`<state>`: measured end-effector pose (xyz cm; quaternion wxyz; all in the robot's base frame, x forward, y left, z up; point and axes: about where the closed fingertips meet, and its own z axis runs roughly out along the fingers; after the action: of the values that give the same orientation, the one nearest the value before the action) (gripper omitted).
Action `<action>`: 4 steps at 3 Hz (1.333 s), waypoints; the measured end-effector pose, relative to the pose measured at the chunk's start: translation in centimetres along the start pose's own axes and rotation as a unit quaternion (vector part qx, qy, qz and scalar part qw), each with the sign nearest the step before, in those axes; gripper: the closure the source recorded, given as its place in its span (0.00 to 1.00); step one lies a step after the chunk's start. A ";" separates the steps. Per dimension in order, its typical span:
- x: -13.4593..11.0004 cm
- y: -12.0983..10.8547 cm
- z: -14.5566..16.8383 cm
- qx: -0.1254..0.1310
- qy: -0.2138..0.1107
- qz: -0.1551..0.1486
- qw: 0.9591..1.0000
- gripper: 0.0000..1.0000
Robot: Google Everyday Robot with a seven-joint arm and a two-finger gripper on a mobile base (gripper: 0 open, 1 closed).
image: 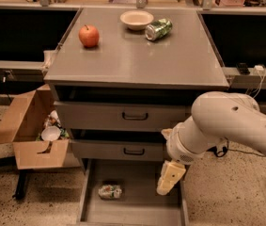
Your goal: Pick 7up can from bottom drawer and place on counter
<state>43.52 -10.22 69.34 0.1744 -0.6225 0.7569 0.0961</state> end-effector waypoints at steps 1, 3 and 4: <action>0.0 0.0 0.0 0.000 0.000 0.000 1.000 0.00; 1.2 0.1 6.2 0.027 0.043 0.009 0.999 0.00; 2.3 0.8 11.7 0.020 0.038 0.010 0.999 0.00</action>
Offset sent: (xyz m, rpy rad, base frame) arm 0.0084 0.0096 -0.0521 -0.1616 -0.0688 -0.1127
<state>44.03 -7.86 57.60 0.1564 -0.6143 0.7712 0.0593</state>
